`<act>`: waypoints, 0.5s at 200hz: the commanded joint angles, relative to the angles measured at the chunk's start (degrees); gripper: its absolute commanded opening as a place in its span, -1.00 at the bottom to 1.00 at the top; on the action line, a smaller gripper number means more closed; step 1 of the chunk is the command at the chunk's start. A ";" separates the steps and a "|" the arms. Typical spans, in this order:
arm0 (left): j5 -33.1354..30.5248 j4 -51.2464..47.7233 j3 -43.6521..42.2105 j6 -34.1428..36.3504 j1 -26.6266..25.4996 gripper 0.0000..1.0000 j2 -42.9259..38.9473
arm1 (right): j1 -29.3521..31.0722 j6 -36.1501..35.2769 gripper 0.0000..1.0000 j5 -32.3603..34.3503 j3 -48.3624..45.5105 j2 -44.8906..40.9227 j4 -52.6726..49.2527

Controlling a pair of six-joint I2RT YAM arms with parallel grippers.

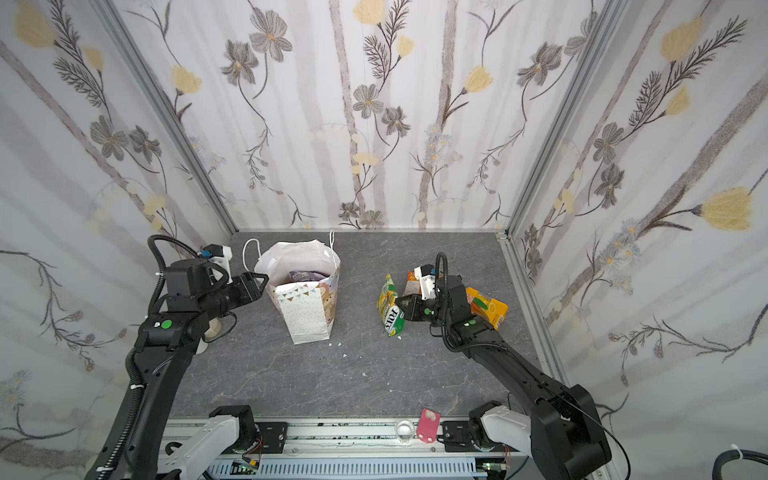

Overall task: Place the snacks into the paper bag
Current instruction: 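Drag the green packet along the table toward the paper bag, then lift the green packet with the right gripper up beside the bag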

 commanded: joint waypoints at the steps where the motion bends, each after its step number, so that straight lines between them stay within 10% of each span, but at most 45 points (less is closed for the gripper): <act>1: 1.14 0.34 -0.39 0.13 -0.01 0.11 -0.19 | 1.53 0.00 -1.00 -0.40 3.64 -0.33 -0.65; 100: 1.37 -0.04 -0.91 0.58 0.02 0.10 -0.44 | 8.21 -3.47 -1.00 0.72 13.00 -0.50 -4.57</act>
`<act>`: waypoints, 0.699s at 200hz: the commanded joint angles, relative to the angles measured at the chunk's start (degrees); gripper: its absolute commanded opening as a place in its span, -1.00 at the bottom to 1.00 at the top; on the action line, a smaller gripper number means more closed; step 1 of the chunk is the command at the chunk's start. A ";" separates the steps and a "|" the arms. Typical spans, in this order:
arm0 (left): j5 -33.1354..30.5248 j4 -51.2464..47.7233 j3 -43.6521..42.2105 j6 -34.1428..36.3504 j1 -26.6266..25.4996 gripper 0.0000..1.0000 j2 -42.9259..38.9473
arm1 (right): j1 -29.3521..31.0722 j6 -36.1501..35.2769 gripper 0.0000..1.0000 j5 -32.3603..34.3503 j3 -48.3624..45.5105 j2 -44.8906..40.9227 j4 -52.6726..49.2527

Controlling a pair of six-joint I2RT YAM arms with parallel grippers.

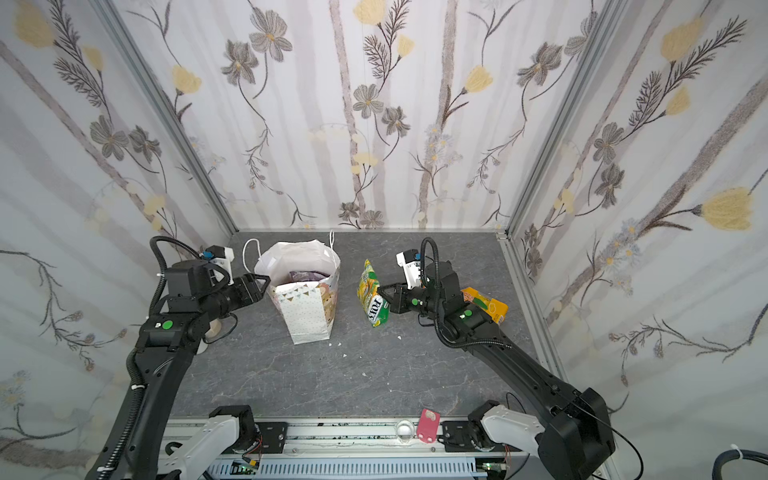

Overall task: Place the snacks into the paper bag
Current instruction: 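Lift the green packet with the right gripper up beside the bag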

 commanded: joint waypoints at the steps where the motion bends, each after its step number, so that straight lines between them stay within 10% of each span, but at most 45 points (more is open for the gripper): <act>1: 0.20 0.05 -0.30 0.56 0.04 0.11 -0.31 | 0.87 -1.46 -1.00 -0.38 1.49 -0.50 1.17; 140: 1.35 0.33 -1.49 0.64 0.08 0.11 0.04 | 8.05 -6.63 -1.00 -6.51 20.41 5.54 -0.28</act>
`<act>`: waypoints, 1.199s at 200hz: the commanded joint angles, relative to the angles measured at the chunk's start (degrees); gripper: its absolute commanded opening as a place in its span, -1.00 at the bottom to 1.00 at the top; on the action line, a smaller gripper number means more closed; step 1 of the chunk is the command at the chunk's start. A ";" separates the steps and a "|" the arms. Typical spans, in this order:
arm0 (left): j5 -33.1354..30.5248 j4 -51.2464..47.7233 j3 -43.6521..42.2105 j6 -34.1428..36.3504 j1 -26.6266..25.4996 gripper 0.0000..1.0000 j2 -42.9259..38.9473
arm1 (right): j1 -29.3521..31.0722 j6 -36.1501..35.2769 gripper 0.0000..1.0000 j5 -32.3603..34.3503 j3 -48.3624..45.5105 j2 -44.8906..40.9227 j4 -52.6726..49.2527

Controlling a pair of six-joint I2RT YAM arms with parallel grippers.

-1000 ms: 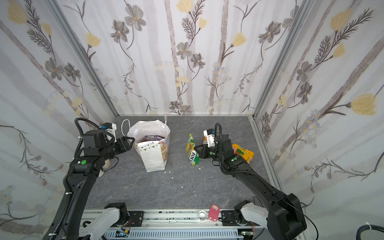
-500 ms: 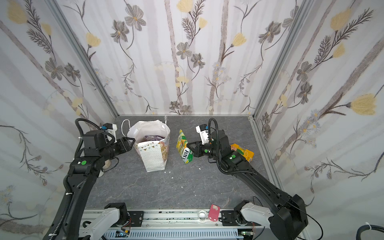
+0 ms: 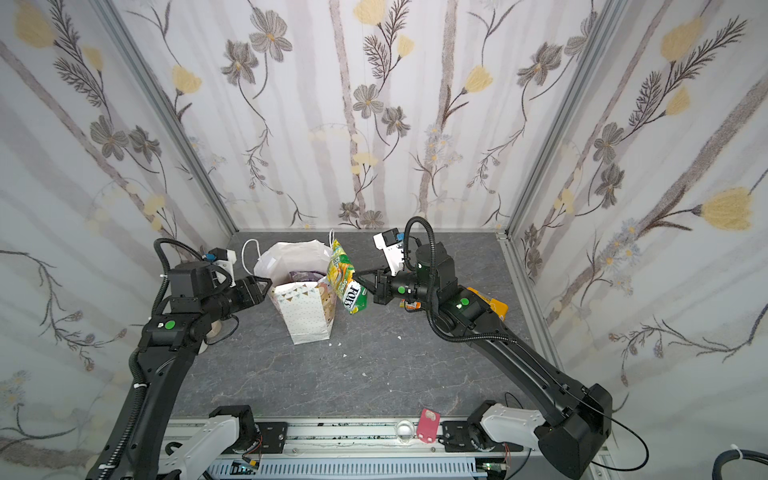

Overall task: Place the snacks into the paper bag
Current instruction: 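Lift the green packet with the right gripper up beside the bag, then carry the green packet over the bag opening and lower it inside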

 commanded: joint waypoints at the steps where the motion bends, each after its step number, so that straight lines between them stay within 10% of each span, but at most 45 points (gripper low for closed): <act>1: 0.75 0.37 -0.20 0.62 -0.01 0.11 -0.05 | 0.85 -2.59 -1.00 -2.53 3.51 1.37 0.98; 240: 1.33 0.88 -1.48 0.88 0.01 0.11 -0.74 | 1.69 -16.95 -1.00 -9.59 50.35 38.09 -18.66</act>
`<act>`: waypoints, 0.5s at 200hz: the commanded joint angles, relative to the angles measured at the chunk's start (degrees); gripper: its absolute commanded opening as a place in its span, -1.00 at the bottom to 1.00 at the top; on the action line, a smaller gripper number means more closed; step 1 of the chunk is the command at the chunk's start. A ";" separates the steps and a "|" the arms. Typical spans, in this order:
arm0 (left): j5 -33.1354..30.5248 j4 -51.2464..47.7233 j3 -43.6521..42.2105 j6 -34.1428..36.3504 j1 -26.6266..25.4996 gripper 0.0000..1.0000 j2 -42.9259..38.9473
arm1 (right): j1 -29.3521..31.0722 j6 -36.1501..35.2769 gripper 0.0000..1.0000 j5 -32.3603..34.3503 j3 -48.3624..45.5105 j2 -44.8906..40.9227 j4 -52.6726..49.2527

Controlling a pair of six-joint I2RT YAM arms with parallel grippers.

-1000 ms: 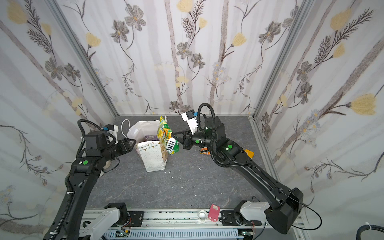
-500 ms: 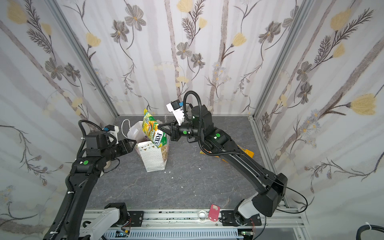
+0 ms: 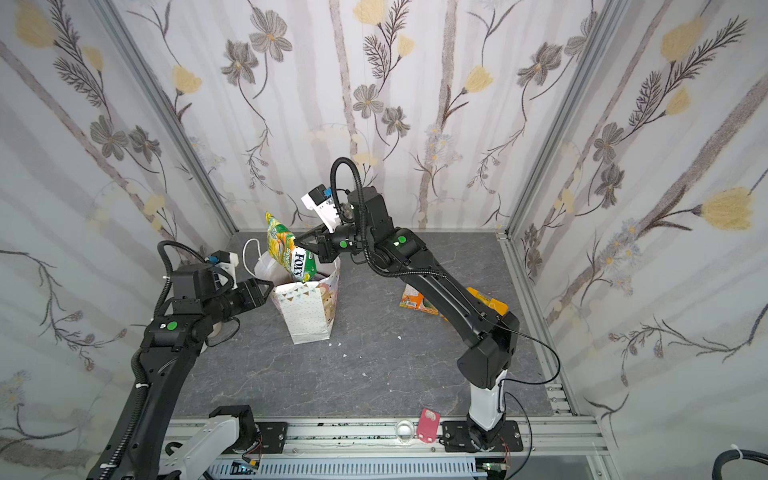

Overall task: Place the snacks into the paper bag
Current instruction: 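Carry the green packet over the bag opening and lower it inside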

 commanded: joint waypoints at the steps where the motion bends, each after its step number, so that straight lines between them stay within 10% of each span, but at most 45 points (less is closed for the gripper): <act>1: 0.35 0.80 -0.15 0.73 0.06 0.11 -0.29 | -1.22 -2.12 -1.00 -2.70 1.11 1.20 -0.13; 100: 0.40 0.91 0.25 0.69 0.05 0.10 0.25 | -2.72 -9.72 -1.00 -10.23 16.87 12.22 -14.23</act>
